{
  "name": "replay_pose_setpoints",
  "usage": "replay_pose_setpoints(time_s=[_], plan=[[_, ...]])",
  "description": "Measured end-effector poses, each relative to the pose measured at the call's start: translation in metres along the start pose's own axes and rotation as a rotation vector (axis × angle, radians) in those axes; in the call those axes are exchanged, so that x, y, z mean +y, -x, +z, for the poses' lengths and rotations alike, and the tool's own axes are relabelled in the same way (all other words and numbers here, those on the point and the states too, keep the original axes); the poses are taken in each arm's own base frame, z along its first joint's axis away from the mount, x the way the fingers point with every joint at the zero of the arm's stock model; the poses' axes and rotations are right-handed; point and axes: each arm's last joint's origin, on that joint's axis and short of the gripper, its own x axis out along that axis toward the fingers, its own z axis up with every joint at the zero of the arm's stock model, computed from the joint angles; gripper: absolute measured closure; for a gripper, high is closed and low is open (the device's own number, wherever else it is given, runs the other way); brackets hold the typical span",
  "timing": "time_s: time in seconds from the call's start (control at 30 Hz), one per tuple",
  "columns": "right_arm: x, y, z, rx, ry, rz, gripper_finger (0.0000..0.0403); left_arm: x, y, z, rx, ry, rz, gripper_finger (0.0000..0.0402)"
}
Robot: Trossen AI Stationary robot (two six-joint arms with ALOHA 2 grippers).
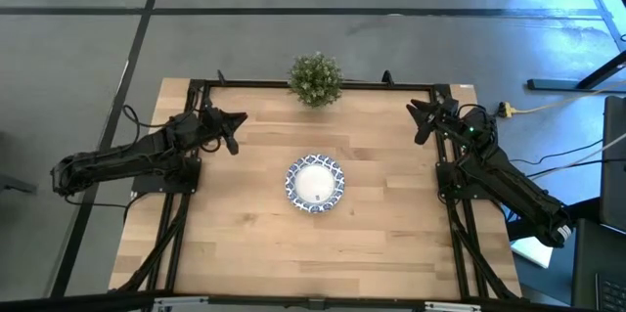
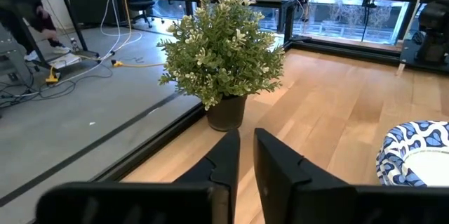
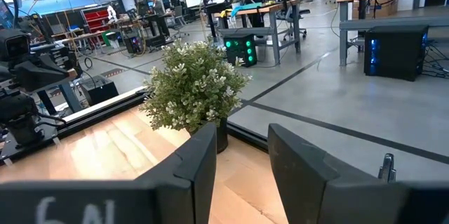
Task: Nest bowls inside each other
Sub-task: Return to Home Position
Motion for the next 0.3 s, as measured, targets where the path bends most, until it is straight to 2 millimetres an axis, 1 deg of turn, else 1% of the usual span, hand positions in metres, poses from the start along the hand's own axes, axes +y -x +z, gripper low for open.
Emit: replay_pose_setpoints(time_s=[0.3], plan=[[0.0000, 0.0000, 0.0000, 0.000, 0.000, 0.000, 0.0271, 0.0000, 0.0000, 0.0000, 0.000, 0.000, 0.000, 0.0356]])
